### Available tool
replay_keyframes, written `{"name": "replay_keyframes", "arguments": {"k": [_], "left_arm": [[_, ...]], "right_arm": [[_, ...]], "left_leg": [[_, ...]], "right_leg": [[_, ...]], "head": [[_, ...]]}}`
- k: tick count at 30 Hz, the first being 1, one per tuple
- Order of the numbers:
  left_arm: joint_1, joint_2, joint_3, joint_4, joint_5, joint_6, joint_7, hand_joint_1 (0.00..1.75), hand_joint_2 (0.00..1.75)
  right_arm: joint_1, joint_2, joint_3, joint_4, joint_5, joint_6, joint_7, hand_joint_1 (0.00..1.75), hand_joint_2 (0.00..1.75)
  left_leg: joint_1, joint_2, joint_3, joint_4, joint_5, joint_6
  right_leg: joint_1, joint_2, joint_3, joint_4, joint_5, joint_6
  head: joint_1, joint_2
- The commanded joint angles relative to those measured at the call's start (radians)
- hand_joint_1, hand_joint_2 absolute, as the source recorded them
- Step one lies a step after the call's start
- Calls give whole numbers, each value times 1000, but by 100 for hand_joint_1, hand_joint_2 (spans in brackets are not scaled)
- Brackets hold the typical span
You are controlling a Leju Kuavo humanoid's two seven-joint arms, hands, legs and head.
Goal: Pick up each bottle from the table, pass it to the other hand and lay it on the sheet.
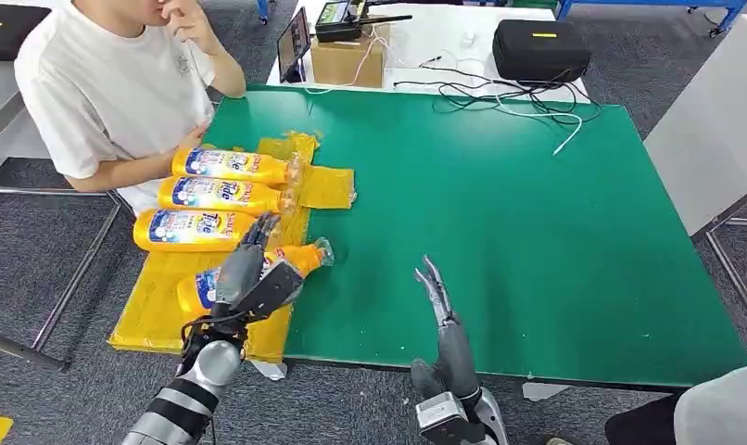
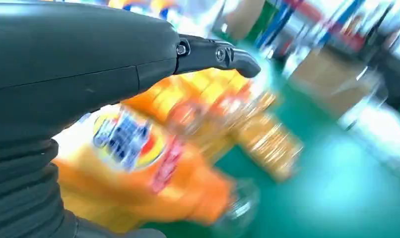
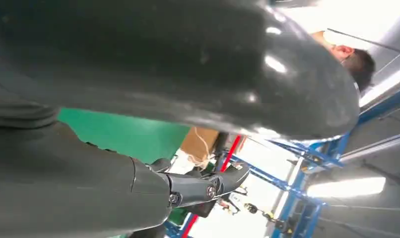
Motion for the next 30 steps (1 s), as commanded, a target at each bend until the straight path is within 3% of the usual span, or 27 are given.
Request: {"name": "replay_keyframes", "arguments": {"k": [1,22,26,27,28,30], "left_arm": [[24,-44,-52,-179,140,169,-155,0,175],[28,-42,-51,-180,143,170,-157,0,175],[31,-46,-54,-189,180,208,-223,0,175],[38,-44,-63,-197,180,208,-227,0,175],[40,-37,-92,-205,185,185,-238,0,175],[69,-61,-112,-201,258,154,-227,0,175]], "right_arm": [[-55,-28,87,90,-16,-132,0,0,0],[-59,-25,87,95,-16,-132,0,0,0],[-75,-35,107,101,-42,-137,0,0,0],[-77,-38,111,98,-45,-144,0,0,0],[-73,-39,110,-2,-8,-324,0,0,0],[-42,38,-14,-85,-36,-324,0,0,0]], "left_leg": [[2,0,1,1,-2,-2],[2,0,0,0,-1,-1],[1,1,-1,0,0,-1],[1,1,-1,0,0,-1],[1,1,-1,0,-1,-1],[0,0,-3,0,0,-1]], "right_leg": [[2,0,2,-1,-1,-2],[2,0,0,-1,0,-2],[1,0,-1,-1,0,-1],[1,0,-1,-1,0,-1],[2,0,0,-1,0,-2],[0,-1,-2,1,-1,-1]], "head": [[0,0],[0,0],[0,0],[0,0],[0,0],[0,0]]}}
